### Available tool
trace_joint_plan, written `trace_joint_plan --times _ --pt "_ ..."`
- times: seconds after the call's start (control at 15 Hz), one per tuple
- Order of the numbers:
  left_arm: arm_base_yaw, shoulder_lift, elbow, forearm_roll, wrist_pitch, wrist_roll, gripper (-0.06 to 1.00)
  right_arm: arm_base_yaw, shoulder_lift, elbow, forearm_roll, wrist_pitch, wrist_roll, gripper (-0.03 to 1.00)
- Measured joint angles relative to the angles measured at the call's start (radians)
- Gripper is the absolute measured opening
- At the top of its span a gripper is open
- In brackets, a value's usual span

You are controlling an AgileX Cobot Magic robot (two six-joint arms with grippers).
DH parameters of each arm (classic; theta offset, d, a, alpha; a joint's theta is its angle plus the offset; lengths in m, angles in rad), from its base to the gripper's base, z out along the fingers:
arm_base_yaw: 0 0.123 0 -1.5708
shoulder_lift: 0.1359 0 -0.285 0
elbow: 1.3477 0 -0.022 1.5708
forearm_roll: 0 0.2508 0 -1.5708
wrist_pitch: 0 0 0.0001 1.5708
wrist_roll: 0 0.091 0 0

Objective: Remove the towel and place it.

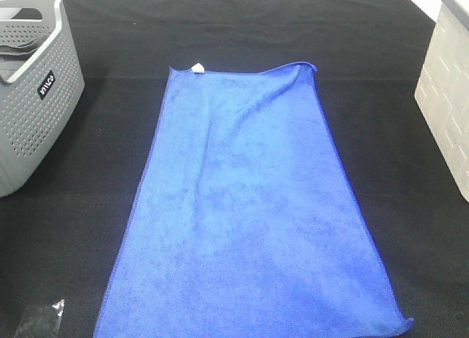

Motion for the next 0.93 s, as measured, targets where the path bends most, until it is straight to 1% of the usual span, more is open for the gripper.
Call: trace_joint_plan --times 0.07,0.13,0.2,0.27,0.47,0.67,0.87,0.93 --pt "0.004 -0.080 0.091 -0.003 -0.019 0.013 0.61 0.000 -0.063 0.053 -0.002 0.000 0.000 0.68" --pt "0.005 -0.126 0.140 -0.006 -0.024 0.022 0.61 0.001 -0.100 0.082 -0.002 0.000 0.000 0.68" --pt "0.005 -0.255 0.268 -0.034 -0.027 0.051 0.61 0.001 -0.216 0.175 -0.005 0.000 0.000 0.68" --pt "0.005 -0.326 0.352 -0.055 -0.027 0.073 0.61 0.001 -0.293 0.237 -0.012 0.000 0.002 0.68" --pt "0.005 -0.518 0.559 -0.107 -0.028 0.104 0.61 0.001 -0.531 0.444 -0.012 0.001 0.003 0.68" --pt "0.005 -0.695 0.719 -0.111 -0.028 0.107 0.61 0.001 -0.765 0.661 -0.012 0.001 -0.001 0.68" --pt "0.005 -0.907 0.880 -0.104 -0.027 0.108 0.61 0.001 -1.032 0.838 -0.040 0.002 -0.006 0.68" --pt "0.005 -0.907 0.880 -0.104 -0.027 0.108 0.61 0.001 -1.032 0.838 -0.040 0.002 -0.006 0.68"
